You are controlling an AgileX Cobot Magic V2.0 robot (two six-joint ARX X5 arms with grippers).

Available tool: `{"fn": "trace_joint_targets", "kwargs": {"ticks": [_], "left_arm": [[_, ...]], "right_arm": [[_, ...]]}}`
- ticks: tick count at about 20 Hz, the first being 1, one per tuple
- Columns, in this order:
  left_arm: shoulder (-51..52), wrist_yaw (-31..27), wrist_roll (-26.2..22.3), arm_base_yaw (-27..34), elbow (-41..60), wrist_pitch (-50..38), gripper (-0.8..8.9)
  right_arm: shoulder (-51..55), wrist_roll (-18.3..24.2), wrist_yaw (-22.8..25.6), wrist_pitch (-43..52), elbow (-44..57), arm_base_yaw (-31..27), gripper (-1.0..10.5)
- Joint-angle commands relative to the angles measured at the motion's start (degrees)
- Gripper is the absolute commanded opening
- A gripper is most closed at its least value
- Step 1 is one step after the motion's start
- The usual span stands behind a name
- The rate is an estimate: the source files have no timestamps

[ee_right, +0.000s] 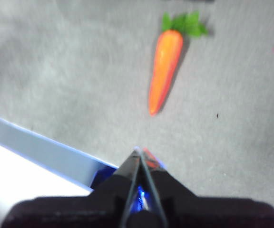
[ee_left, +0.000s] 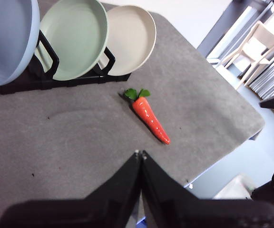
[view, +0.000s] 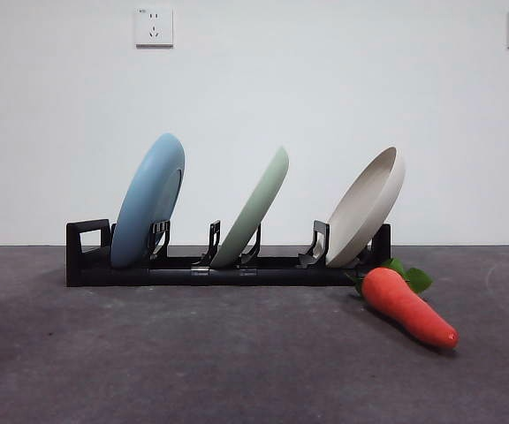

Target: Take the green plate from the plate rack,put the plate on the table,take the carrot from the table,put the carrot in the plate

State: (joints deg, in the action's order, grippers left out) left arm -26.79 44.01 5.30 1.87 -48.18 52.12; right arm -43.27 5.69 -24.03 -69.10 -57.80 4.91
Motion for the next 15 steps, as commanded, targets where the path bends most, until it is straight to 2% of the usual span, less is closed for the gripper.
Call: {"fn": "trace_joint_targets", "kwargs": {"ticks": [1, 2, 3, 4, 5, 10, 15], "left_arm": [[-0.2, -0.2, -1.9, 0.1, -0.3, 0.5, 1.39], [-0.2, -0.3, -1.6, 0.1, -0.3, 0.7, 4.02], [-0.2, -0.2, -1.0, 0.0, -0.3, 0.9, 6.25], [-0.2, 0.0, -0.8, 0.0, -0.3, 0.9, 7.19], [-0.2, 0.0, -0.8, 0.0, -0.3, 0.9, 7.19], [-1.9, 0.0, 0.7, -0.6, -1.4, -2.4, 7.19], [-11.3, -0.4, 1.1, -5.5, -8.1, -8.8, 7.18]], "right_arm": [[-0.2, 1.1, -0.1, 0.9, -0.1, 0.2, 0.8], [-0.2, 0.0, -0.1, 1.3, -0.1, 0.2, 2.5], [-0.2, -1.2, -0.1, 1.4, -0.1, 0.2, 4.2], [-0.2, -1.3, -0.1, 1.4, -0.1, 0.2, 6.1], [-0.2, -1.4, -0.1, 1.4, -0.1, 0.2, 6.4], [-0.2, -1.8, -0.1, 1.3, -0.1, 0.2, 6.3], [-0.2, -1.8, -0.1, 1.4, -0.1, 0.2, 6.3]]}}
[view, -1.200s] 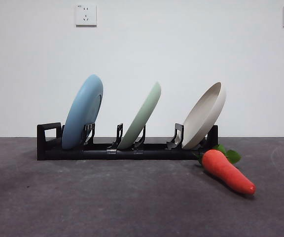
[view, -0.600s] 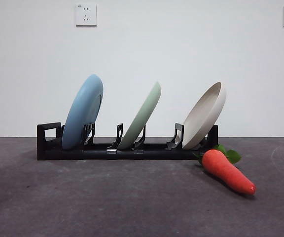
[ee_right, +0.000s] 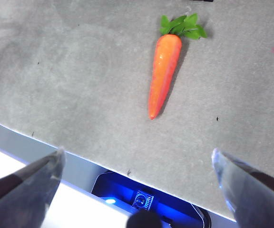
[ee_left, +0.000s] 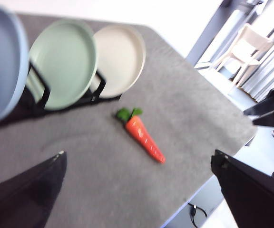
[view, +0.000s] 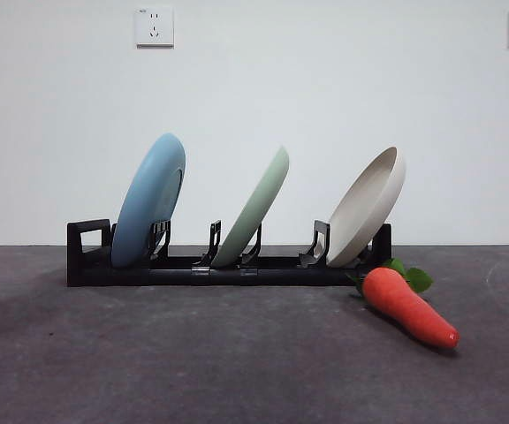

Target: Take the green plate from the plate rack,put the plate on the table,take the carrot from the table,put the carrot in the plate

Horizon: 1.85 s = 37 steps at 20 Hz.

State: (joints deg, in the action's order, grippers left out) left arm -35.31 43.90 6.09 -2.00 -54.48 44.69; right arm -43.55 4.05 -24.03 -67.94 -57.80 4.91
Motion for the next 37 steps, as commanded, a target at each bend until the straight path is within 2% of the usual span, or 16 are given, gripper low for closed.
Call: {"fn": "trace_joint_targets", "kwargs": {"ticks": [1, 5, 9, 11, 13, 19, 26, 27, 29, 32, 36, 37], "left_arm": [[-5.5, -0.6, 0.3, -3.3, -3.8, -2.5, 7.18], [-17.6, -7.3, 0.1, -12.9, -12.0, -6.7, 7.18], [-30.2, -21.0, -0.3, -25.0, -18.8, -13.7, 7.18], [-36.7, -27.3, -1.7, -28.9, -20.6, -20.1, 7.18], [-43.2, -31.3, -3.5, -30.8, -22.1, -25.5, 7.18], [-60.3, -35.4, -5.0, -31.6, -24.9, -37.4, 7.18], [-71.5, -40.9, -5.4, -31.8, -24.9, -46.9, 7.17], [-72.5, -41.0, -5.6, -31.8, -24.9, -47.2, 6.85], [-74.4, -41.2, -6.2, -31.8, -24.9, -47.2, 5.39], [-75.6, -42.4, -6.2, -31.8, -24.9, -46.8, 4.09], [-75.6, -42.3, -5.7, -31.7, -24.9, -48.1, 0.88], [-75.6, -42.3, -5.7, -31.6, -24.9, -48.1, 0.39]], "right_arm": [[0.0, -0.2, -0.1, 0.2, -0.1, 0.2, 6.3], [0.0, -0.6, -0.1, 0.2, -0.1, 0.2, 6.3], [0.0, -0.6, -0.1, 0.2, -0.1, 0.2, 6.3], [0.0, -0.6, -0.1, 0.2, -0.1, 0.2, 6.3], [0.0, -0.8, -0.1, 0.2, -0.1, 0.2, 6.3], [0.0, -0.8, 0.0, 0.2, -0.1, 0.2, 6.3], [0.0, -0.8, -0.1, 0.2, -0.1, 0.2, 6.3], [0.0, -0.8, -0.1, 0.2, -0.1, 0.2, 6.3], [0.0, -0.8, -0.1, 0.2, -0.1, 0.2, 6.3], [0.0, -1.0, -0.1, 0.2, -0.1, 0.2, 6.3], [-0.1, -1.0, 0.0, 0.2, -0.1, 0.2, 6.3], [-0.1, -1.0, 0.0, 0.2, -0.1, 0.2, 6.3]]}}
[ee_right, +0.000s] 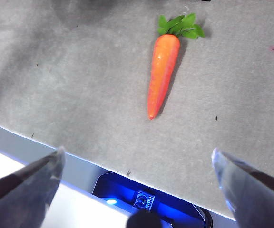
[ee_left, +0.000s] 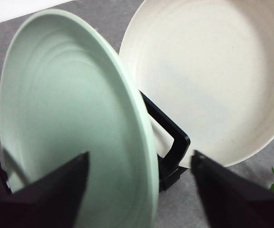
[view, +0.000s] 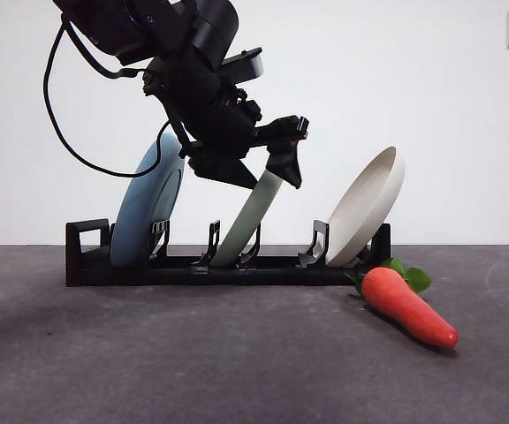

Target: Take the green plate from the plate rack,put the plate on the table,take the carrot from the table,put the carrot in the plate

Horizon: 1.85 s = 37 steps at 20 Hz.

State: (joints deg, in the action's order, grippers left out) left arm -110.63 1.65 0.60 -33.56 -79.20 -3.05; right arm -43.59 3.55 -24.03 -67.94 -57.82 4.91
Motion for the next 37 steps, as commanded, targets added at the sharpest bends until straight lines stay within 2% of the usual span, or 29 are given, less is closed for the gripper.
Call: {"fn": "trace_joint_targets", "kwargs": {"ticks": [1, 5, 8, 13, 20, 23, 24, 26, 28, 31, 34, 37], "left_arm": [[-0.3, 0.0, -0.2, -0.1, -0.1, -0.3, 0.07], [-0.2, 0.3, -0.1, -0.1, -0.2, -0.3, -0.08], [-0.2, 0.9, 3.6, 0.3, -0.8, -0.3, -0.08], [0.8, 5.2, 8.4, 0.8, -3.7, -0.1, -0.08], [7.8, 8.4, 9.8, 0.8, -3.8, 1.2, -0.08], [12.7, 9.3, 9.7, 0.4, -3.8, 4.9, -0.08], [14.7, 9.2, 8.6, 0.0, -3.8, 7.4, -0.07], [19.3, 8.8, 3.5, -1.2, -3.8, 14.5, -0.06], [24.2, 5.0, -3.0, -3.5, -3.8, 24.1, -0.06], [29.4, -7.8, -11.4, -9.2, -3.8, 37.7, -0.06], [30.0, -17.4, -14.2, -15.5, -3.2, 49.0, -0.05], [30.0, -23.3, -14.1, -21.4, 3.8, 46.9, -0.05]], "right_arm": [[0.0, -0.5, 0.0, 0.2, -0.1, 0.2, 6.3], [-0.2, -0.5, 0.0, 0.2, -0.1, 0.2, 6.3], [-0.2, -0.5, 0.0, 0.2, -0.1, 0.2, 6.3], [-0.3, -0.5, 0.0, 0.2, -0.1, 0.2, 6.3], [-0.3, -0.5, -0.1, 0.3, -0.1, 0.2, 6.3], [-0.3, -0.5, -0.1, 0.3, -0.1, 0.2, 6.3], [-0.3, -0.5, -0.1, 0.3, -0.1, 0.2, 6.3], [-0.3, -0.5, -0.1, 0.3, -0.1, 0.2, 6.3], [-0.3, -0.5, -0.1, 0.3, -0.1, 0.2, 6.3], [-0.3, -0.5, -0.1, 0.3, -0.1, 0.2, 6.3], [-0.3, -0.5, -0.1, 0.3, -0.1, 0.2, 6.3], [-0.3, -0.7, -0.1, 0.3, -0.1, 0.2, 6.3]]}}
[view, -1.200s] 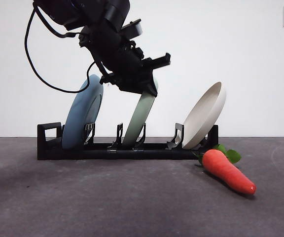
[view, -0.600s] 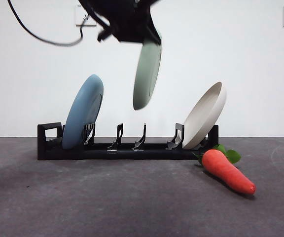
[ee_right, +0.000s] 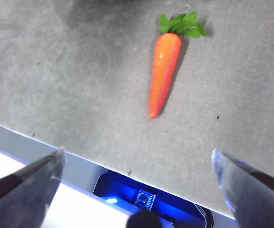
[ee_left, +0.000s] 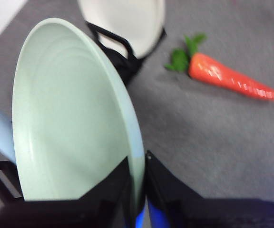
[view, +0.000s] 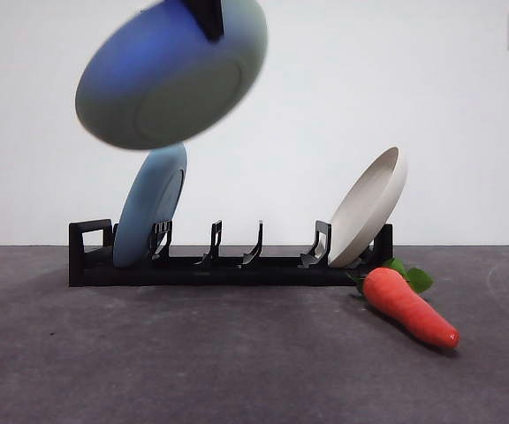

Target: Take the green plate from the plate rack,put the plate on the table,take the carrot from the table,put the carrot in the plate

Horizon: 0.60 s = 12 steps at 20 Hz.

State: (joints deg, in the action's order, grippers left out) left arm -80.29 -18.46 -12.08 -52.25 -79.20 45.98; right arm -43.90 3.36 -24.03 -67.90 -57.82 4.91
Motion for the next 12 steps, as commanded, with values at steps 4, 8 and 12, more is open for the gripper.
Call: {"fn": "trace_joint_targets", "kwargs": {"ticks": [4, 8, 12], "left_arm": [[-0.5, -8.4, -3.4, -7.2, 18.8, -14.0, -0.06], [-2.0, -8.5, -10.7, -9.9, 31.5, -27.9, -0.06], [-6.5, -8.5, -14.5, -10.8, 34.7, -33.4, -0.06]], "right_arm": [[0.0, -0.5, -0.1, 0.2, -0.1, 0.2, 6.3], [-0.1, -0.9, -0.1, 0.2, -0.1, 0.2, 6.3], [-0.9, -0.9, -0.1, 0.2, -0.1, 0.2, 6.3]]}}
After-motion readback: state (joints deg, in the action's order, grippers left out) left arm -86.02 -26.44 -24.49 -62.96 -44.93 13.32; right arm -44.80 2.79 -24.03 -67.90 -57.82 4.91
